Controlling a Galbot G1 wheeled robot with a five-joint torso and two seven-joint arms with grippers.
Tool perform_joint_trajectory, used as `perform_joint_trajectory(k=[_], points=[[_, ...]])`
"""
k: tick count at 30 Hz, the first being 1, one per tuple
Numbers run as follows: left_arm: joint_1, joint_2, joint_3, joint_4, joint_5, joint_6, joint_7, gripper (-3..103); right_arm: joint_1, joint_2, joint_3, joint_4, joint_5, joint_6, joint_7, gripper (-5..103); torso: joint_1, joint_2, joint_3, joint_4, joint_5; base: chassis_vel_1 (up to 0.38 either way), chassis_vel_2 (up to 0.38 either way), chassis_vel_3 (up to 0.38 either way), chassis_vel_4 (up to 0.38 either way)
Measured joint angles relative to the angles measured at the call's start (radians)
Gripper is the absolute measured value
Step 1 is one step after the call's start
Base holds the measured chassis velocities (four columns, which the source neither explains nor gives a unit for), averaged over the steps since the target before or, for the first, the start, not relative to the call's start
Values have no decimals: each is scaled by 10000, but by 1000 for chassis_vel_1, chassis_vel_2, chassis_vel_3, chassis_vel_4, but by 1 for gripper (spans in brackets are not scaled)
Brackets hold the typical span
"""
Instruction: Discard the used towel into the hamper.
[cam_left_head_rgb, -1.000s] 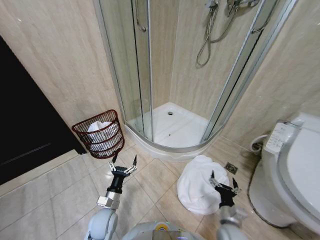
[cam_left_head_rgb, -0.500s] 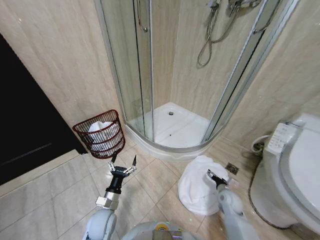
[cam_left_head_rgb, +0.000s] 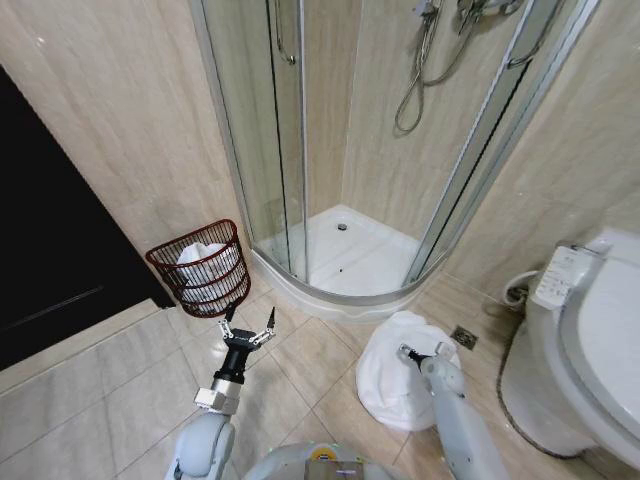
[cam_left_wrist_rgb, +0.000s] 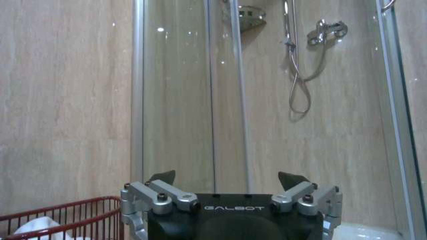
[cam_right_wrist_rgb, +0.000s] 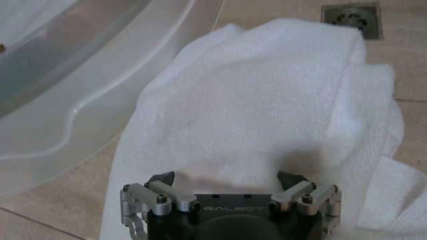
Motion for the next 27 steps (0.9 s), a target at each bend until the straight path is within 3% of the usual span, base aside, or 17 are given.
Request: perform_joint_trajectory(k=[6, 12, 15, 16, 18, 23, 25, 27], points=[[-47, -24, 8, -8, -23, 1, -6, 100, 89, -22, 60, -263, -18, 76, -264, 101, 0, 4, 1, 1, 1, 0, 0, 0, 0], [-69, -125, -22, -130, -46, 83, -63, 100, -40, -144, 119, -270, -35, 223, -551, 83, 0, 6, 2, 1, 1, 0, 0, 0, 0], [-35, -138, -22, -152, -65, 83, -63, 100, -75, -168, 126, -273, -36, 287, -588, 83, 0, 6, 3, 1, 1, 0, 0, 0, 0], [-23, -143, -28, -161, -101, 73, -58, 100, -89, -179, 139, -311, -77, 359, -662, 71, 0, 6, 3, 1, 0, 0, 0, 0, 0], [-19, -143, -33, -163, -128, 60, -53, 100, -91, -181, 147, -363, -134, 425, -718, 71, 0, 7, 3, 1, 0, 0, 0, 0, 0], [16, -139, -67, -228, -209, 41, -42, 100, -110, -185, 188, -602, -340, 684, -885, 59, 0, 7, 4, 1, 1, 0, 0, 0, 0], [62, -110, -89, -299, -233, 57, -43, 100, -172, -177, 222, -599, -337, 763, -902, 47, 0, 7, 4, 1, 1, 0, 0, 0, 0], [64, -107, -89, -306, -236, 58, -45, 100, -182, -174, 223, -586, -335, 777, -902, 47, 0, 7, 4, 1, 1, 0, 0, 0, 0]])
